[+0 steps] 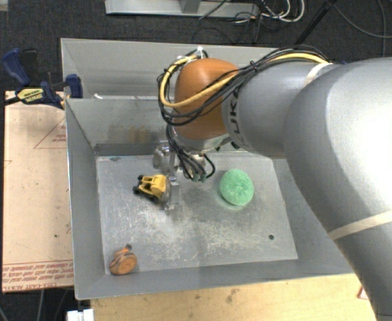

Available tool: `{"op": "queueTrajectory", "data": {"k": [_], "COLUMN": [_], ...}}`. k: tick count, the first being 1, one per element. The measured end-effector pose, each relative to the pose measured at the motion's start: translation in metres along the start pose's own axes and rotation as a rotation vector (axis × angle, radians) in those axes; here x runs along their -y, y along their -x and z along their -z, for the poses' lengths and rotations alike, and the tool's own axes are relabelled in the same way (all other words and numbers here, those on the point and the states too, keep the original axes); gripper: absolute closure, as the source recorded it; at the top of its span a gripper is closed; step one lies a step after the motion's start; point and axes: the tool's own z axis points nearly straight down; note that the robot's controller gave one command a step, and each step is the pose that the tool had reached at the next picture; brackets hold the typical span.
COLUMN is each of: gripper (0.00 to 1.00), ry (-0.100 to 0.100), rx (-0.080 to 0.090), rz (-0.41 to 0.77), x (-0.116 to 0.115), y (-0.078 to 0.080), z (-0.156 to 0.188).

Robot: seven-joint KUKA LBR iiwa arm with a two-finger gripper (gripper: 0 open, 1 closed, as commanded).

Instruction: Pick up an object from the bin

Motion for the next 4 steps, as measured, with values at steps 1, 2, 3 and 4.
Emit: {"op": "queueTrajectory", "data": {"k": [1, 2, 3, 4], "gripper": [1.00, 0.00, 0.00, 0.00], "ry": [0.001, 0.001, 0.001, 0.000], "rx": [-0.002, -0.002, -0.002, 0.000], "rz": [0.026, 0.025, 0.025, 0.070], "x": [-0.009, -0.009, -0.009, -0.031], "y": [-0.005, -0.005, -0.005, 0.011], "z": [-0.001, -0.001, -0.001, -0.001]}}
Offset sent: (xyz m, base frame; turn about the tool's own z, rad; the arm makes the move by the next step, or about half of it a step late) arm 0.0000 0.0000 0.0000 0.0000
